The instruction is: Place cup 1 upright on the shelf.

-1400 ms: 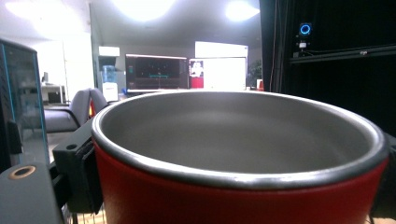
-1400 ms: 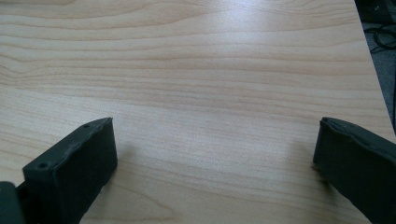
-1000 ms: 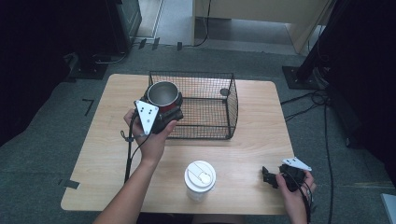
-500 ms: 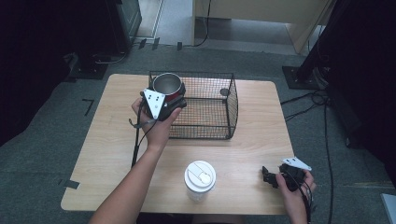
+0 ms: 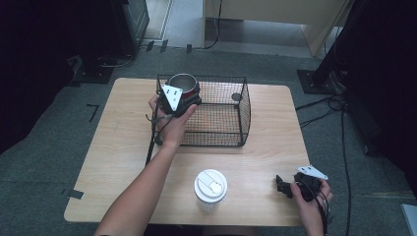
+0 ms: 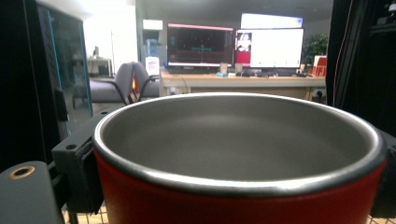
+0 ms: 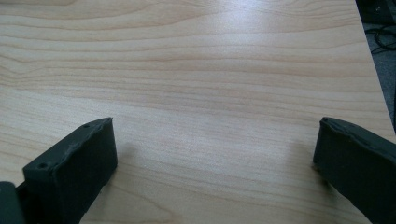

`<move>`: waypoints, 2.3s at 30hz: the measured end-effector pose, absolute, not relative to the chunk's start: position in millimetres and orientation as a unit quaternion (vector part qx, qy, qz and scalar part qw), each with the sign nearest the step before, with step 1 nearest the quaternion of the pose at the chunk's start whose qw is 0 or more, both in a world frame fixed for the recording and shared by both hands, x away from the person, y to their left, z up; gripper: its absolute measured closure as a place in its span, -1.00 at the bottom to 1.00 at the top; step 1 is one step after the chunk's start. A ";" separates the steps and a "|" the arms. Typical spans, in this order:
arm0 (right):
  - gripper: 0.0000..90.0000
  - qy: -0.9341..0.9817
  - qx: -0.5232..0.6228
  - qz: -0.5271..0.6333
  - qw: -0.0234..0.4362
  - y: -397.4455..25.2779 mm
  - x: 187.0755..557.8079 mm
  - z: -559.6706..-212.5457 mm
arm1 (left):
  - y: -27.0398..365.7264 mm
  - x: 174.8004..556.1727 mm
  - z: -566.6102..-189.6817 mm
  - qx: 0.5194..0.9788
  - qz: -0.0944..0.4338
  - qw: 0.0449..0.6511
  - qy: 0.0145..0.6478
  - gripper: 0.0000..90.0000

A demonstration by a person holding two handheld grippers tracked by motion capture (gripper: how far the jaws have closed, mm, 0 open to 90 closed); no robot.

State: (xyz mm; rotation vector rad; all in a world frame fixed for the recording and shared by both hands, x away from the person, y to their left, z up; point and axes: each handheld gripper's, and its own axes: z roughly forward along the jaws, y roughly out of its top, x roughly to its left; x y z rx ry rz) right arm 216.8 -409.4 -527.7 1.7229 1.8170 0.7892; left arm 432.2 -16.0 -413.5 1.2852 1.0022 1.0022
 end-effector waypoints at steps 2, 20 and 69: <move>-1.00 0.669 0.635 0.291 0.255 -409.4 216.8 -527.7 | -16.2 438.9 -417.2 0.555 0.425 0.565 0.438 -0.83; -1.00 0.671 0.633 0.291 0.255 -409.8 217.5 -527.8 | -19.4 468.0 -440.8 0.620 0.361 0.511 0.474 -0.83; -1.00 0.671 0.632 0.291 0.255 -409.7 217.5 -527.8 | -23.5 450.9 -414.5 0.582 0.389 0.510 0.499 -1.00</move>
